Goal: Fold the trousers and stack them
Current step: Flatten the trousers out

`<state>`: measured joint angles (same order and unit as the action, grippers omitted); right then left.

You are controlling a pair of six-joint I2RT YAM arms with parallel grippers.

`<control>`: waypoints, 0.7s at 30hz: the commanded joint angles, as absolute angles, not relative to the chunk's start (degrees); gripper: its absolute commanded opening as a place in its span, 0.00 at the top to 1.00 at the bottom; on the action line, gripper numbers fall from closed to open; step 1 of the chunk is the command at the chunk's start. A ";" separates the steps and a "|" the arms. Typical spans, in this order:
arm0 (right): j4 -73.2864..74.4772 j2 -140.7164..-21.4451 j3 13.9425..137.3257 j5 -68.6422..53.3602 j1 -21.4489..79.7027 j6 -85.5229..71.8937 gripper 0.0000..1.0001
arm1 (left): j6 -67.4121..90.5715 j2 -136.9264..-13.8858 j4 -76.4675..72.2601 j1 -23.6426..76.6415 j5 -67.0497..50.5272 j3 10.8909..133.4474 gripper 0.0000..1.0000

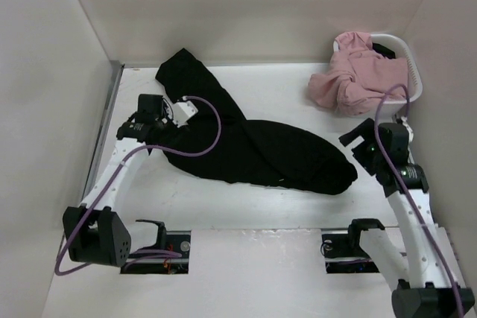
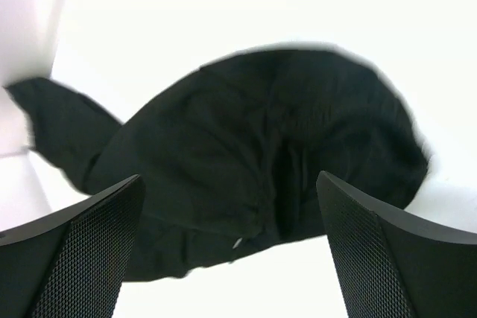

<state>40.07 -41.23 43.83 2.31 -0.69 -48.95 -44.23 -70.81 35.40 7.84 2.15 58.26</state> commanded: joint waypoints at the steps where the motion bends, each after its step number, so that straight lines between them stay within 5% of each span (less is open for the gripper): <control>1: 50.88 -52.09 47.64 11.41 3.46 -29.64 0.00 | -42.63 -67.68 38.67 8.83 1.67 52.23 0.29; 10: 53.95 -58.44 49.30 23.56 7.07 -20.50 0.00 | -37.45 -73.03 27.61 10.67 2.55 45.09 0.30; 16: 60.29 -61.60 57.12 18.65 29.00 -17.93 0.00 | -35.60 -74.71 23.21 11.99 2.46 44.91 0.29; 21: 51.53 -68.62 56.52 17.67 48.27 -14.87 0.00 | -34.28 -75.50 19.60 13.05 0.80 44.65 0.29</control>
<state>55.07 -64.36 56.21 18.61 41.69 -18.61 -36.36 -75.13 24.75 12.23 2.68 44.95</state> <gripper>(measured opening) 0.999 0.709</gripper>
